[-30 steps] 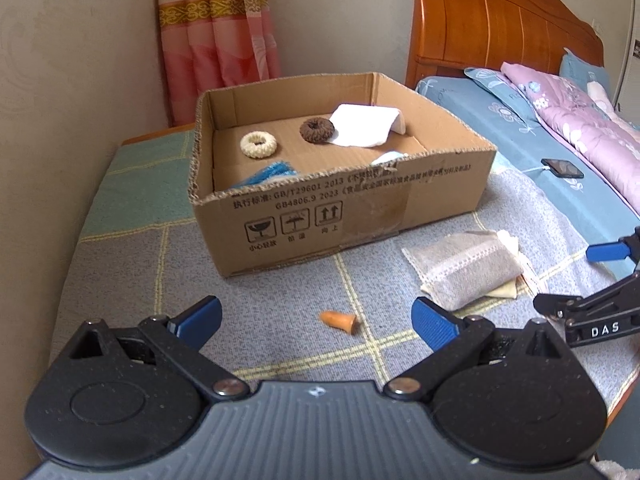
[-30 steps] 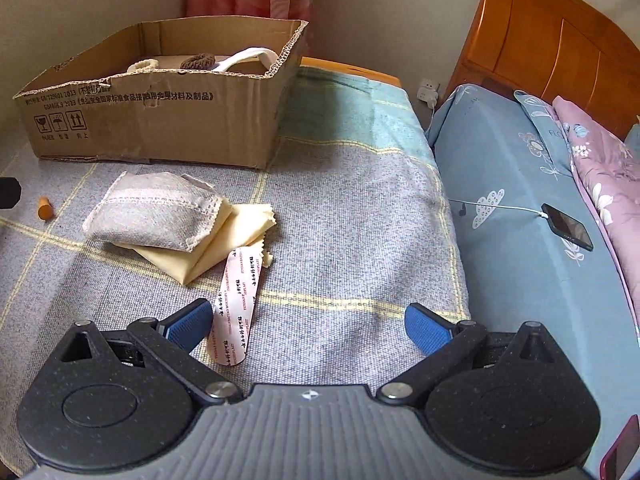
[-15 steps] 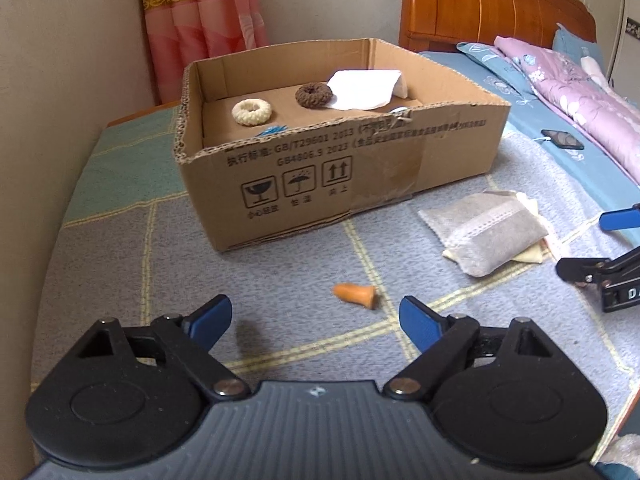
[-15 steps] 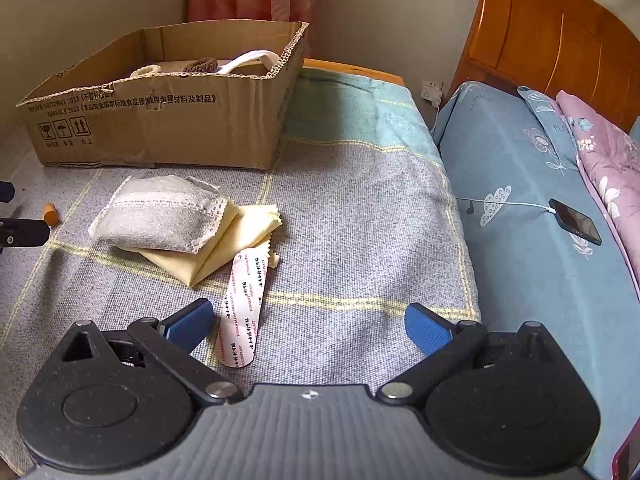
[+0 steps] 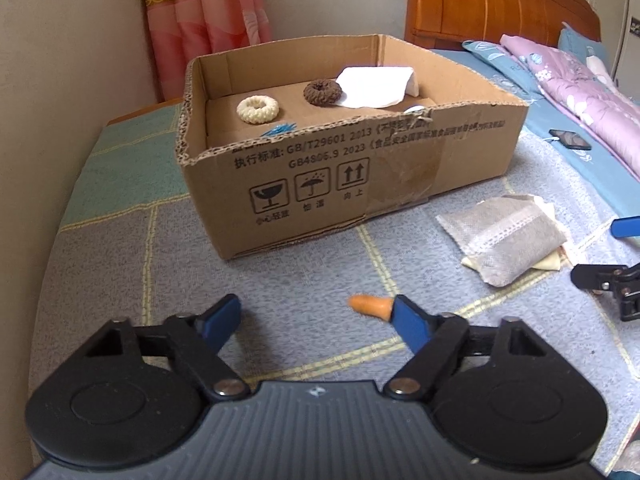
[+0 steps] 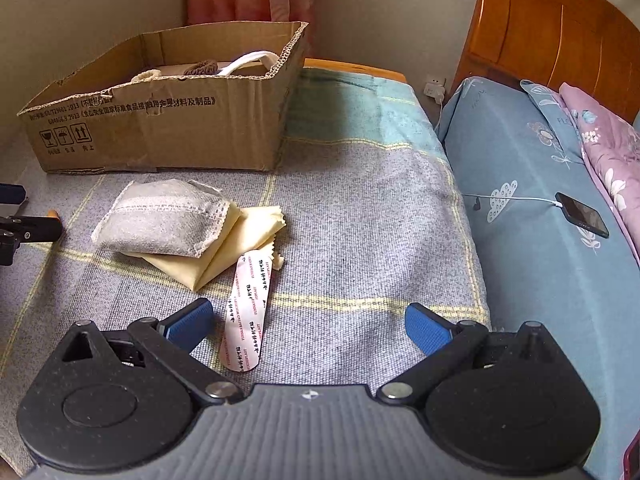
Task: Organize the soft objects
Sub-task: 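Grasp the orange plug with the left gripper while the right gripper grasps the pink-white strip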
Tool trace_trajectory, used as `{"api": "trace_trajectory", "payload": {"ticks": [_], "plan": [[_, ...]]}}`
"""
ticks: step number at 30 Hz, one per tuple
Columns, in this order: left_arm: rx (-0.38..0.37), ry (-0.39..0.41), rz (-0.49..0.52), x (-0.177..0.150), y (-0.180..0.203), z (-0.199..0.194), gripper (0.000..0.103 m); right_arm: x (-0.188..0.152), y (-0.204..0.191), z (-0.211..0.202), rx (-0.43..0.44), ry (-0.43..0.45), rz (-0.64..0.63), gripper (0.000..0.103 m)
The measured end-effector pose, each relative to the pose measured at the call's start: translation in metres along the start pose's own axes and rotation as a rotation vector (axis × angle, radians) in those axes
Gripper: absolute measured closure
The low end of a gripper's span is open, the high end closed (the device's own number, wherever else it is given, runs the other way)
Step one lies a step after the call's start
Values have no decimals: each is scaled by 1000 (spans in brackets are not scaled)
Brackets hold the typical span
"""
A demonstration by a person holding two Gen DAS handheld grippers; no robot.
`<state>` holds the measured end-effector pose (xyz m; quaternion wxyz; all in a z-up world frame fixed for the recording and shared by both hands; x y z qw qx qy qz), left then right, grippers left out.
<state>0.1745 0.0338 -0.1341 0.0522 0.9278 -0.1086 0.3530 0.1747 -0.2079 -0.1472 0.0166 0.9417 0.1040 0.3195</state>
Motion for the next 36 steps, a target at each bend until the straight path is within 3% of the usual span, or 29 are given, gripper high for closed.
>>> {"api": "trace_trajectory", "payload": {"ticks": [4,10,17,27,29,36], "plan": [[-32,16,32,2,11,-4,58,0,0,1,1,1,4,0],[-58,22,49,2,23,-6,75,-1,-2,-1,3,9,-3,0],[-57,23,46,3,25,-4,77,-2,-18,-7,47,62,-54,4],[-56,22,45,3,25,-5,77,0,-36,-16,121,122,-80,52],[-56,22,45,3,26,-5,77,-2,-34,-17,118,121,-72,54],[-65,20,47,3,28,-5,77,-5,-31,-20,90,126,-59,80]]}}
Point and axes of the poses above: each gripper's, at about its wrist camera, not at the fingertips, and z roughly the way its jaws point, y to its right, x to its top, the point moved 9 cm from there along z, roughly the way its jaws point
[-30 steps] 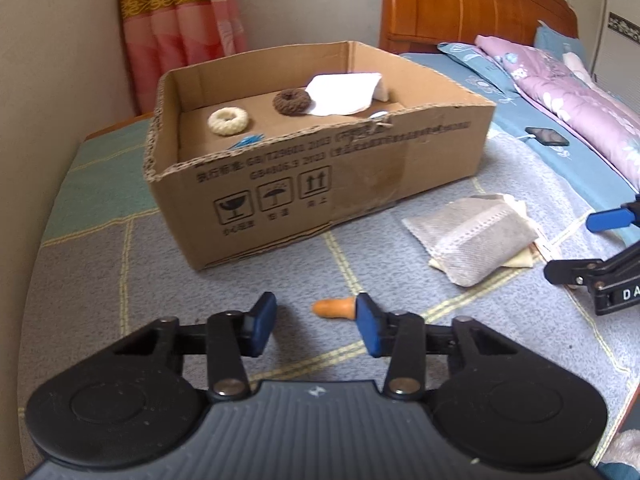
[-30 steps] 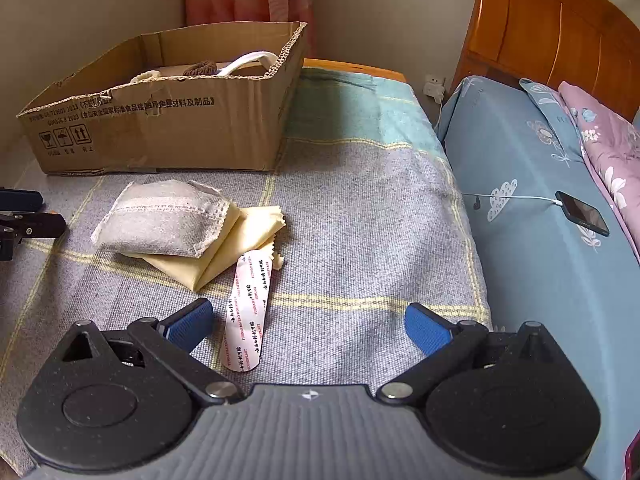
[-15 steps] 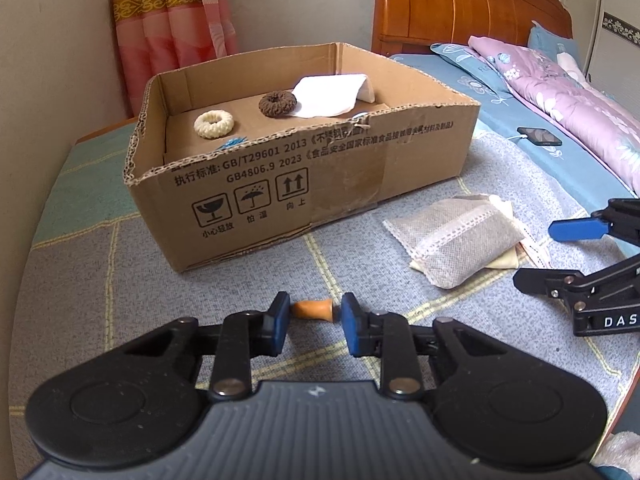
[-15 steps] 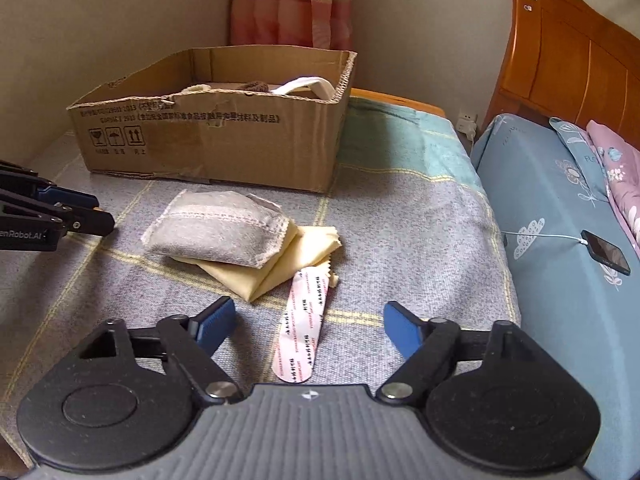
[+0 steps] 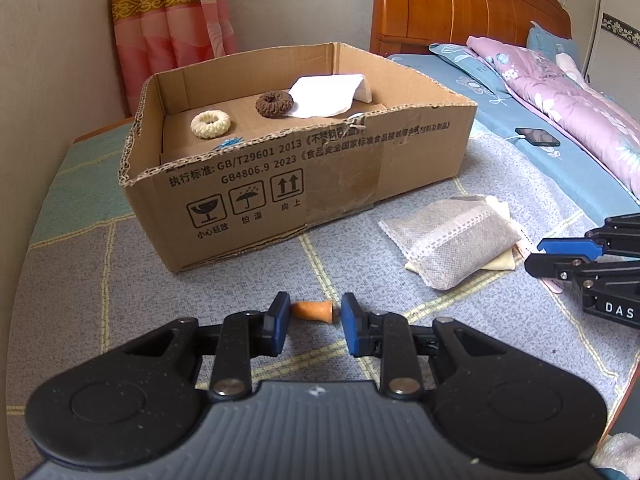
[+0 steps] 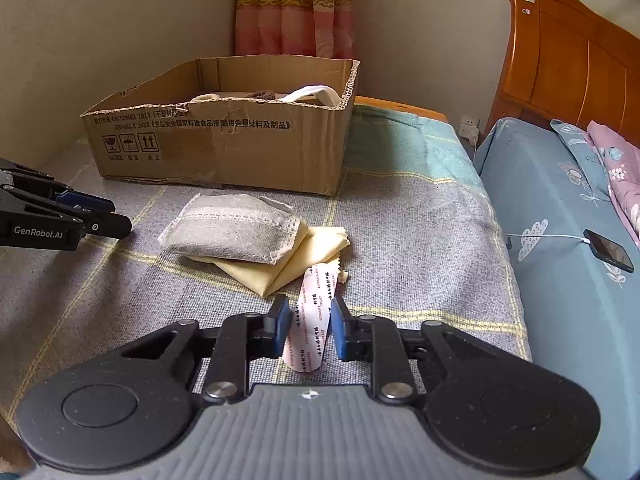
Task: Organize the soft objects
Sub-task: 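Grasp the orange plug with the left gripper while the right gripper grasps the pink-white strip, then lower the pink-white strip into the box with the right gripper while the left drops the orange plug in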
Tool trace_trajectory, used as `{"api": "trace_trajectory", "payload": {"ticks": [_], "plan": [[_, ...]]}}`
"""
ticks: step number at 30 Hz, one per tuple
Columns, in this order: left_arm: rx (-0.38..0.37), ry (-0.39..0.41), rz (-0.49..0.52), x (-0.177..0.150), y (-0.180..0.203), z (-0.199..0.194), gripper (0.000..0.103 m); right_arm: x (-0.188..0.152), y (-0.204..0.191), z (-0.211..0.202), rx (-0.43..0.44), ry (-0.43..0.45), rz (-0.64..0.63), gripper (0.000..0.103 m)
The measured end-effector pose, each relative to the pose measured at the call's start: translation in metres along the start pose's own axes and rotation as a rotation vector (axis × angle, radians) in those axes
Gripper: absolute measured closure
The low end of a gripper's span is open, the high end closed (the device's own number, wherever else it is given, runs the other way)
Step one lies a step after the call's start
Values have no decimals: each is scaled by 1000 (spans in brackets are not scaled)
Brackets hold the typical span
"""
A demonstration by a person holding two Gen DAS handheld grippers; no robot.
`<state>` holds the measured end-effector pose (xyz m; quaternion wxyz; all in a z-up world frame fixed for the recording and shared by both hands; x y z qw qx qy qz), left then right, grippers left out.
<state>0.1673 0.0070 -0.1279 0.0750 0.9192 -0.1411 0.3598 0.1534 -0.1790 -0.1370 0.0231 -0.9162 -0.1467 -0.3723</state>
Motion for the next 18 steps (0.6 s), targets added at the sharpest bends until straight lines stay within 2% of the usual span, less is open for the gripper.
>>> {"api": "trace_trajectory", "payload": {"ticks": [18], "plan": [[-29,4,53,4,9,-19,81,7,-1,-18,-16,28,-55,82]]}}
Point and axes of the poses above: each gripper's, at about its wrist camera, not at the fingertips, and z roughly the way its jaws point, y to its right, x to its top, the point moved 9 cm from there along z, roughly the way its jaws point
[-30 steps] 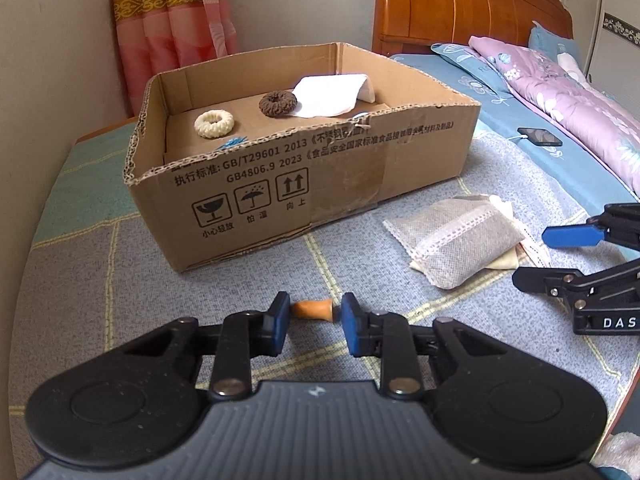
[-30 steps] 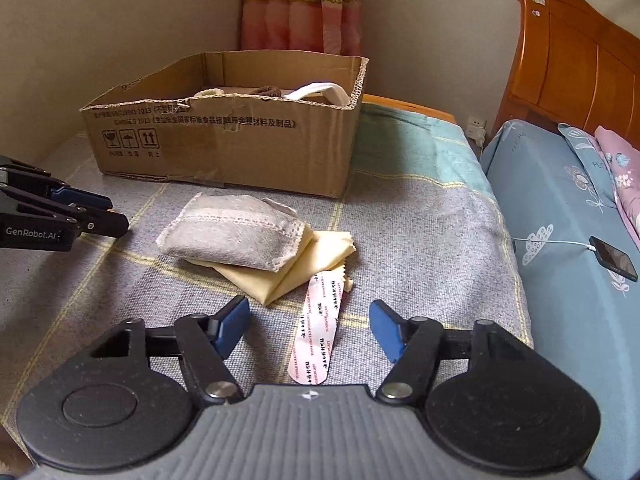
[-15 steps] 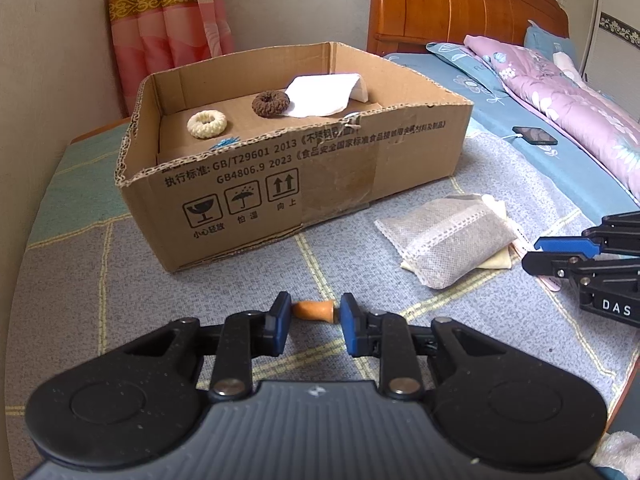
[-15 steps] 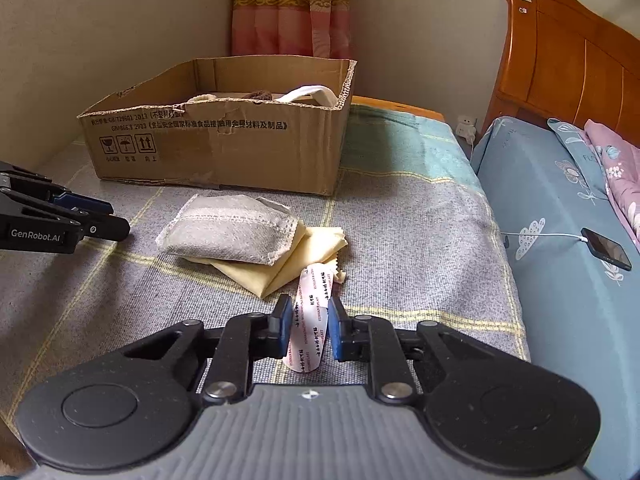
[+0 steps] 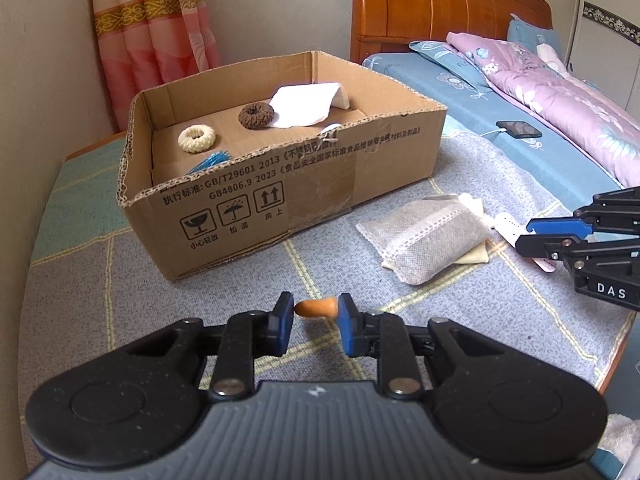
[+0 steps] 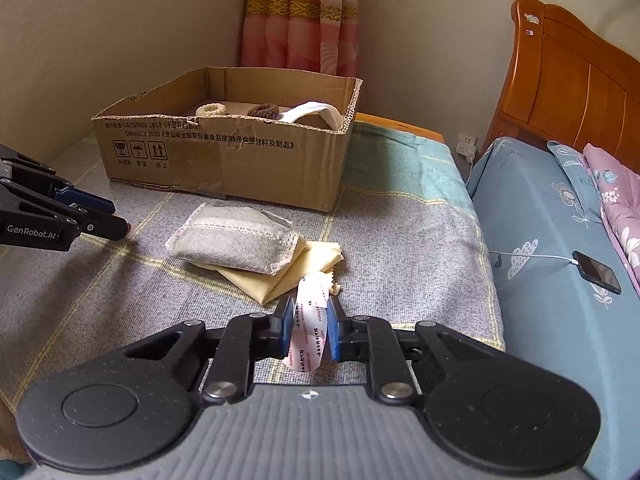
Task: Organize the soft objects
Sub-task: 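Lower the pink-white strip into the box with the right gripper while the left drops the orange plug in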
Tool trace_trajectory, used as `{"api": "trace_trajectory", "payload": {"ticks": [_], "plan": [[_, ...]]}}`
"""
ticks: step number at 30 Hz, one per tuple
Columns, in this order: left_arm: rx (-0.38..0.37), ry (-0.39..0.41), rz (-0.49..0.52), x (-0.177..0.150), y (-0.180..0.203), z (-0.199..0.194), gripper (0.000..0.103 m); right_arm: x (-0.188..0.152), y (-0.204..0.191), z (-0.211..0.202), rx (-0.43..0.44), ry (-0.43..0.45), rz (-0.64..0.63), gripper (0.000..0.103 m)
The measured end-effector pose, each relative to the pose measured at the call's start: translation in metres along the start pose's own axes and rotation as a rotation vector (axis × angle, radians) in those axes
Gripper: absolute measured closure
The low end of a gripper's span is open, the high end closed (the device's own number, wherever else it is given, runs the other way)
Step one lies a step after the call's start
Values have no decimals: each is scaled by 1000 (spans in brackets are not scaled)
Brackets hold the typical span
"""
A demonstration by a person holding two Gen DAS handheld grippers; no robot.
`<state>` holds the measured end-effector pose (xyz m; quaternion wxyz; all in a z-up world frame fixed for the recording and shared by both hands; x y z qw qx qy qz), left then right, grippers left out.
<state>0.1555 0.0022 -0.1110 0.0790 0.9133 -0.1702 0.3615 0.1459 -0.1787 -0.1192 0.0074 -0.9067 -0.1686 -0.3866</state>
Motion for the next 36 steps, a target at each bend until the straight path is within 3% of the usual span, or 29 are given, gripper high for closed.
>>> {"api": "trace_trajectory", "payload": {"ticks": [19,29,36], "plan": [[-70,57,63,26,20,-38,81,28,1,-31,9,91,-114,82],[-34,120,71,54,8,-52,81,89,-1,-37,52,209,-185,82],[-7,132,80,70,-7,-51,81,144,-7,-2,95,237,-199,82]]}}
Point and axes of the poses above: each gripper's, at about its wrist camera, not at the fingertips, and z roughly the way its jaws point, y to its right, x to its top, the point moved 9 cm from there along z, roughly the way its jaws point
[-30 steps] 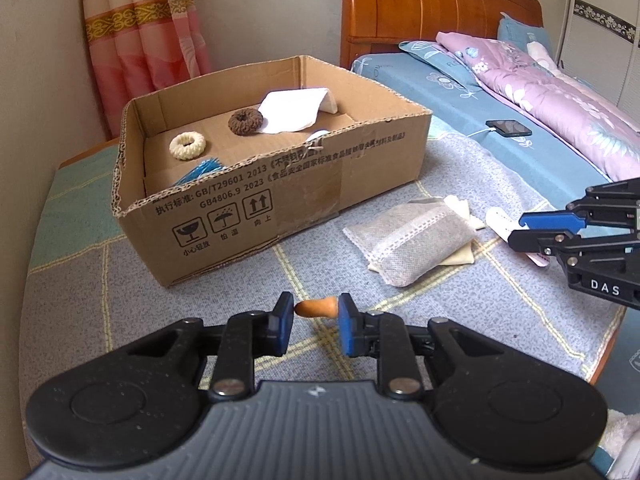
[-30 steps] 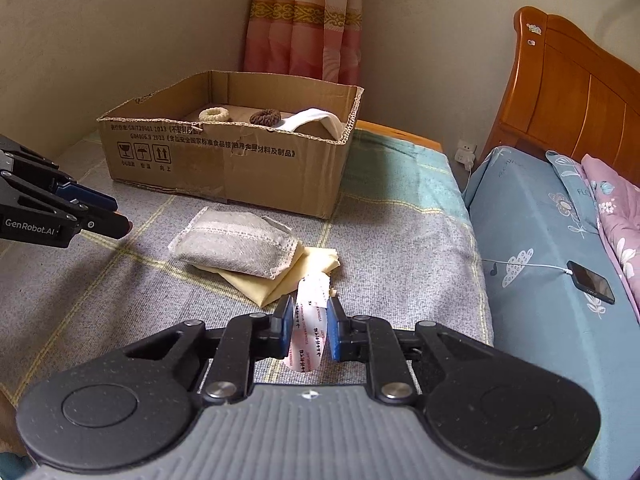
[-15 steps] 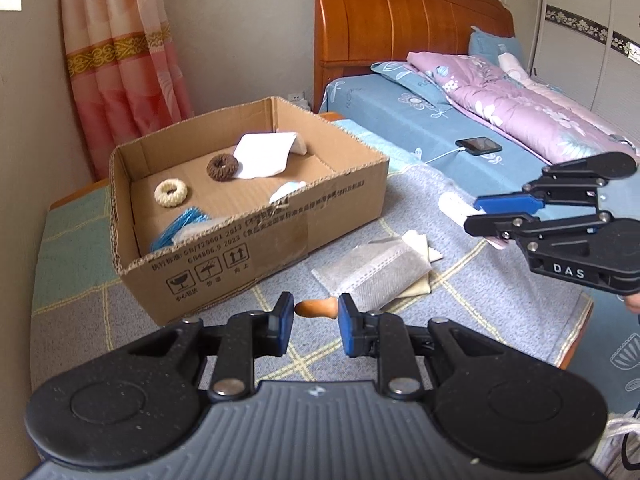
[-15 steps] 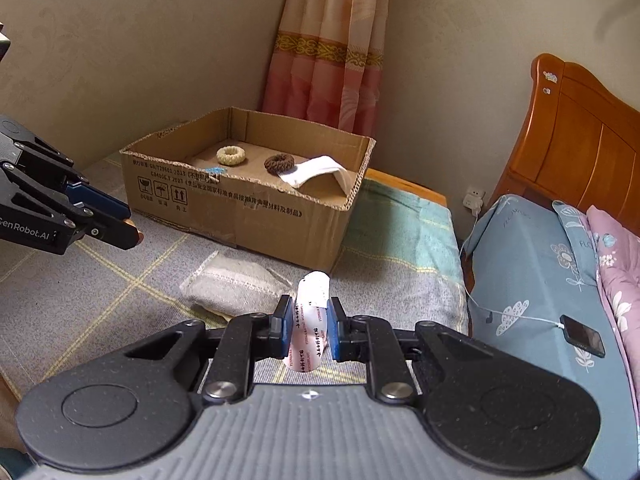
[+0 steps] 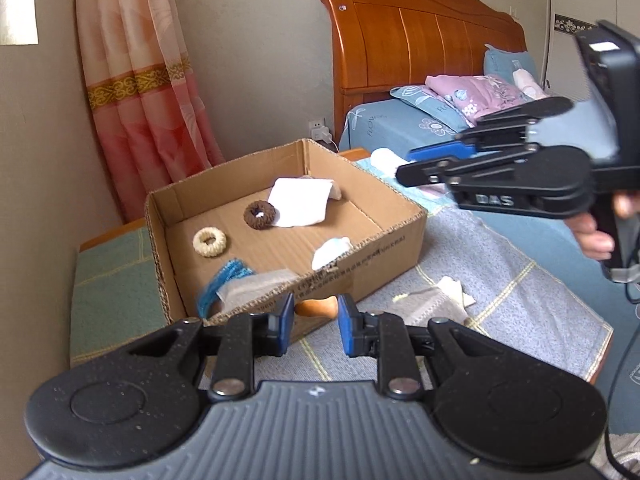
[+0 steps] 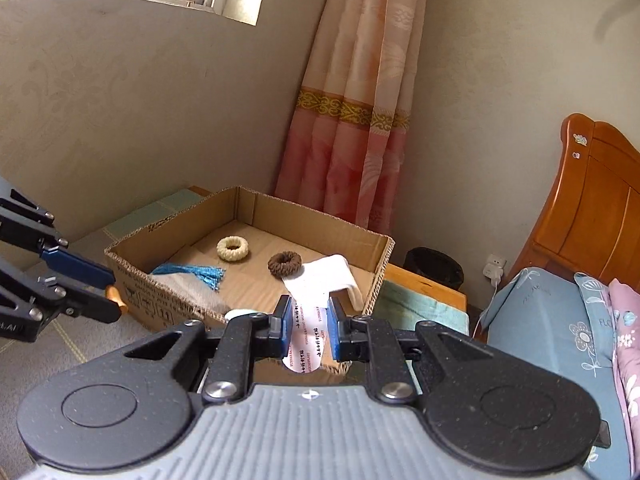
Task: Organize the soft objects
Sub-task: 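Lower the pink-white strip into the box with the right gripper while the left drops the orange plug in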
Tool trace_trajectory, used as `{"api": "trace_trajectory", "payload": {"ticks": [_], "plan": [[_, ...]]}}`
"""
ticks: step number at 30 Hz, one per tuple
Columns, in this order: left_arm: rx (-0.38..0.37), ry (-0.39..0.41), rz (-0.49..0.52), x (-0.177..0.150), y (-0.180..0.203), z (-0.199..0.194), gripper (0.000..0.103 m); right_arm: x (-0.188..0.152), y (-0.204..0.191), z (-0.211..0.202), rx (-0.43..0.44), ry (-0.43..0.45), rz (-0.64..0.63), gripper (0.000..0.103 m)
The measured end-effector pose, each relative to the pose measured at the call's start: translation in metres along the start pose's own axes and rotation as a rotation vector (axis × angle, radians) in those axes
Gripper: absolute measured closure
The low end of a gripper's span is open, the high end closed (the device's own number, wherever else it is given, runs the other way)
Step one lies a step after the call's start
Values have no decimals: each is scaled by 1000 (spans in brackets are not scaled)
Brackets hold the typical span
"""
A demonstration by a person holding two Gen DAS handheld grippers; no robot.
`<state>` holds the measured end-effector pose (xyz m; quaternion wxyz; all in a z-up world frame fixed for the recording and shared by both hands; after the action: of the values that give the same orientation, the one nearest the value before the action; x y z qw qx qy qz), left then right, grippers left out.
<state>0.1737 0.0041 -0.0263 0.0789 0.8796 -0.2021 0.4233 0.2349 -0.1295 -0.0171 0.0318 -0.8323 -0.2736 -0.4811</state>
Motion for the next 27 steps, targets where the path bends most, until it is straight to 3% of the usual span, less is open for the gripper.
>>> {"api": "trace_trajectory", "payload": {"ticks": [4,6,7,13,24,26,27], "plan": [[15,23,10,15,-9,6,81,13,5,32,7,-14,15,76],[23,22,10,21,-14,12,81,13,6,45,10,-29,11,38],[30,19,11,24,-17,16,81,12,6,48,6,-22,8,31],[34,1,14,41,-29,41,81,-4,5,43,-36,-67,33,9],[48,-17,-7,79,-47,83,79,-40,15,9,-63,-120,173,0],[82,-10,-9,85,-54,91,55,-48,17,7,-61,-136,204,0],[92,-23,-18,85,-56,94,18,-51,19,6,-60,-144,215,0]]}}
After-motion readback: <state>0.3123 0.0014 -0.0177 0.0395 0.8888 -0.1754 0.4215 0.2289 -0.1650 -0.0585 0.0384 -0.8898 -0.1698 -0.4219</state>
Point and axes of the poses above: each gripper's, at about its wrist camera, not at the fingertips, and z roughly the way its jaws point, y to its right, x to its top, the point moved 9 cm from there along z, roughly the way its jaws point
